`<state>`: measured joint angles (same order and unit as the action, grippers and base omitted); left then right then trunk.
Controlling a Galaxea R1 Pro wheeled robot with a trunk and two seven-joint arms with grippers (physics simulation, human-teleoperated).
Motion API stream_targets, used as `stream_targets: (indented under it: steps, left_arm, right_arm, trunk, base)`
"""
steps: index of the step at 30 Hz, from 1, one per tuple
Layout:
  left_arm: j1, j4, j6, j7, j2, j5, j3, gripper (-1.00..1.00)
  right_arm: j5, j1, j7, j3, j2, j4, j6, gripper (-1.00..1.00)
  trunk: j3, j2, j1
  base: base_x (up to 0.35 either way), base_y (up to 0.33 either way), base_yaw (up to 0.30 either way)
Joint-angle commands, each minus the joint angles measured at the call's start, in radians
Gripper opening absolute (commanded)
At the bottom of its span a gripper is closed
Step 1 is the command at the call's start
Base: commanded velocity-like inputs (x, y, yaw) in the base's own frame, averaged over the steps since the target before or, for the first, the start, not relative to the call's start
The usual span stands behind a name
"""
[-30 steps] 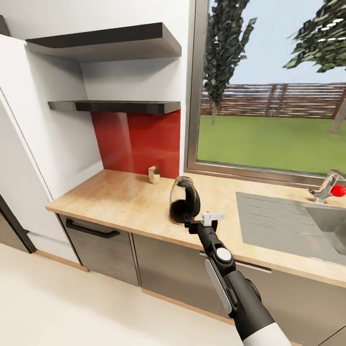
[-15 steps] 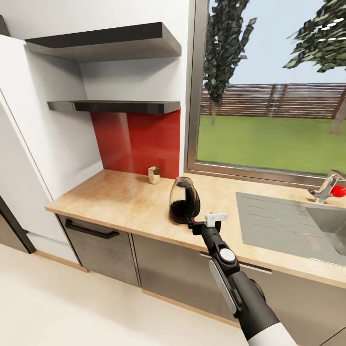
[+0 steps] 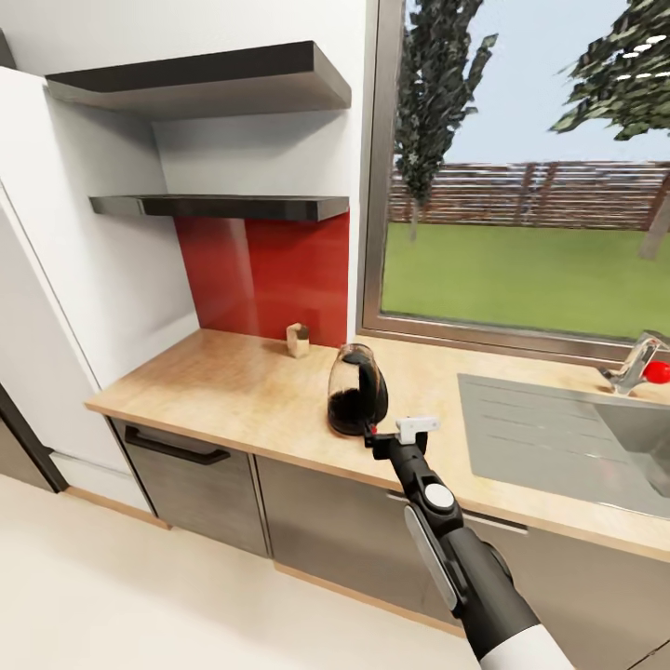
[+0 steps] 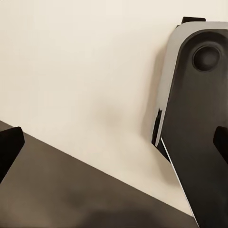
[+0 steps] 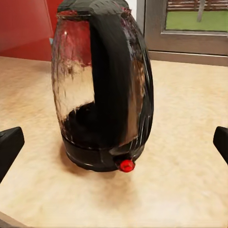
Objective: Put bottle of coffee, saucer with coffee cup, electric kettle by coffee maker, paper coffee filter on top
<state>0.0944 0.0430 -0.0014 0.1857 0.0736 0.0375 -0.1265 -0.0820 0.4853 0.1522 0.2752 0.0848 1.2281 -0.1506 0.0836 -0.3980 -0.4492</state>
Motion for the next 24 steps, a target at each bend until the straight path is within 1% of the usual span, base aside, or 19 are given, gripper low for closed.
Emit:
stream_targets:
  steps: [1, 5, 9, 12, 17, 24]
  left_arm:
    - [0.001, 0.0, 0.0, 0.001, -0.001, 0.004, -0.007, 1.0]
    - [0.001, 0.0, 0.0, 0.001, -0.001, 0.004, -0.007, 1.0]
    - [0.001, 0.0, 0.0, 0.001, 0.0, 0.004, -0.007, 1.0]
    - [0.001, 0.001, 0.0, 0.001, -0.001, 0.004, -0.007, 1.0]
    - [0.001, 0.003, -0.002, 0.001, -0.001, 0.004, -0.007, 1.0]
    - [0.001, 0.003, -0.002, 0.001, -0.001, 0.004, -0.007, 1.0]
  right_arm:
    - [-0.009, 0.001, 0.007, 0.002, 0.0, 0.001, -0.004, 1.0]
    - [-0.008, 0.001, 0.007, 0.004, 0.0, -0.001, -0.004, 1.0]
    - [-0.007, 0.001, 0.007, 0.004, -0.001, -0.003, -0.004, 1.0]
    - [-0.009, 0.001, 0.007, 0.003, -0.001, -0.024, -0.004, 1.0]
    - [-0.01, 0.001, 0.007, 0.002, 0.0, -0.052, -0.003, 1.0]
    - [-0.01, 0.001, 0.007, 0.002, 0.0, -0.053, -0.003, 1.0]
  trunk:
    - [0.002, -0.002, -0.001]
    - [0.002, -0.002, -0.001]
    - [0.002, -0.002, -0.001]
    - [0.002, -0.002, -0.001]
    - [0.002, -0.002, -0.001]
    - [0.002, -0.002, -0.001]
  base:
    - [0.129, 0.0, 0.0]
    - [0.158, 0.008, 0.0]
    - [0.267, 0.08, 0.0]
    - [0.218, 0.068, 0.0]
    - [0.074, 0.011, 0.0]
    - [0.042, 0.0, 0.0]
